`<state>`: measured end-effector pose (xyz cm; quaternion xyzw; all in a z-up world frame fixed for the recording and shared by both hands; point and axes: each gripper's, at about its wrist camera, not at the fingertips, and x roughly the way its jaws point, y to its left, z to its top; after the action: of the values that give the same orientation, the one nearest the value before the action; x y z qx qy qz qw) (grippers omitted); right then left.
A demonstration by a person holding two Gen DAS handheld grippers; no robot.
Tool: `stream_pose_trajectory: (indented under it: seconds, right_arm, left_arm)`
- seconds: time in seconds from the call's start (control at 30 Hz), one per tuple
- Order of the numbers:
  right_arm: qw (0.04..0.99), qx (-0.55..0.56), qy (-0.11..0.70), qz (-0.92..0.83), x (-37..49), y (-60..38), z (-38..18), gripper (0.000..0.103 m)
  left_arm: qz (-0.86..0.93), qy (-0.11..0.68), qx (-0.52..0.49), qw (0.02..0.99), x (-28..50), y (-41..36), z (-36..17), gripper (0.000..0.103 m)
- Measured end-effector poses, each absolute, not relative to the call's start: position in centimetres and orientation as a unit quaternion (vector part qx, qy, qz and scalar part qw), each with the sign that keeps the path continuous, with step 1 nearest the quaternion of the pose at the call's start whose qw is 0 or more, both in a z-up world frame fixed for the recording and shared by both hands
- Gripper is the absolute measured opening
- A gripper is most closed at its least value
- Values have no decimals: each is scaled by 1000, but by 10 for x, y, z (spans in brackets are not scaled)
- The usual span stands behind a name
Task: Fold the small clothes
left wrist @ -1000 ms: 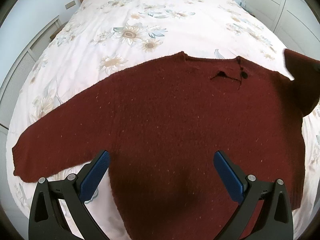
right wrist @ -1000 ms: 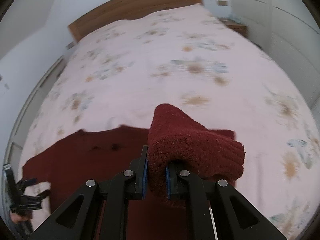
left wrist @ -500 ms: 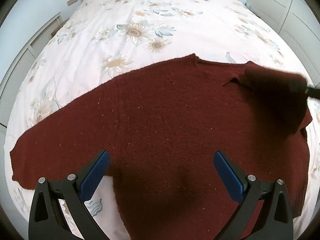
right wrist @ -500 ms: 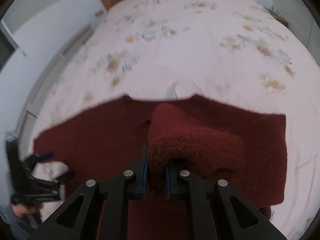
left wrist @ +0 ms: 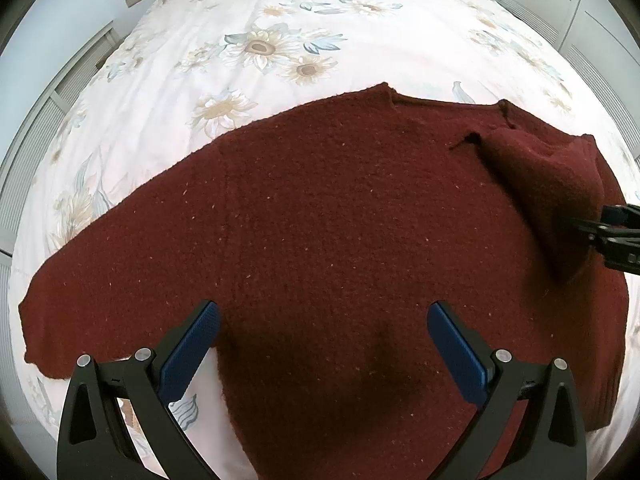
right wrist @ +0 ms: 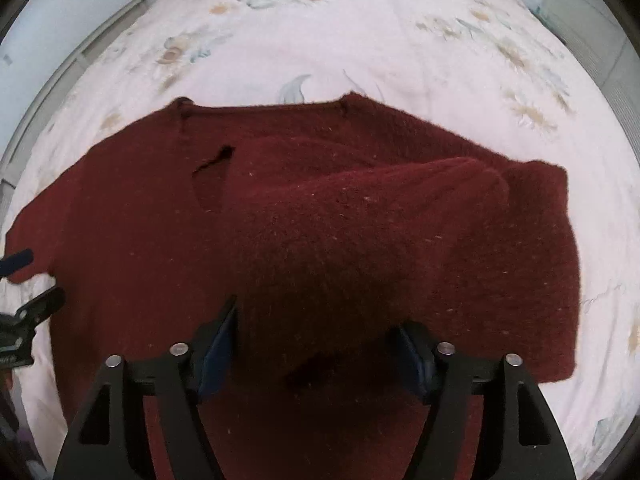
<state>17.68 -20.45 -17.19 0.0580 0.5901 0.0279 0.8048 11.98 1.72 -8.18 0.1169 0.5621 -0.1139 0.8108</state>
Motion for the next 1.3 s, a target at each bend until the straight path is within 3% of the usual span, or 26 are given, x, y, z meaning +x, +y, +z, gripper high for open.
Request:
stream_pose_trajectory:
  seconds: [0.3, 0.67, 0.73, 0.83, 0.87, 0.9, 1.3]
  right_arm:
    - [818, 39, 573, -30, 114, -273, -149, 80]
    - [792, 67, 598, -105, 87, -352, -200, 78]
    - [795, 75, 594, -97, 89, -354, -204, 69]
    - [796, 93, 592, -86, 95, -355, -211, 39]
    - [796, 104, 591, -78, 97, -356, -213, 19]
    - [796, 118, 589, -75, 98, -359, -214, 13]
    - [802, 152, 574, -64, 90, -366, -210, 13]
  left_arm:
    - [-126, 556, 132, 811, 116, 3, -77, 102]
    - [-186, 539, 176, 802, 114, -73, -75, 102]
    - [-193, 534, 189, 801, 114, -86, -73, 102]
    - [-200, 528, 200, 801, 114, -101, -71, 102]
    - [-202, 528, 202, 800, 114, -105, -70, 102]
    - [-205, 528, 204, 799, 115, -108, -70, 102]
    - [-250, 503, 254, 788, 117, -177, -71, 102]
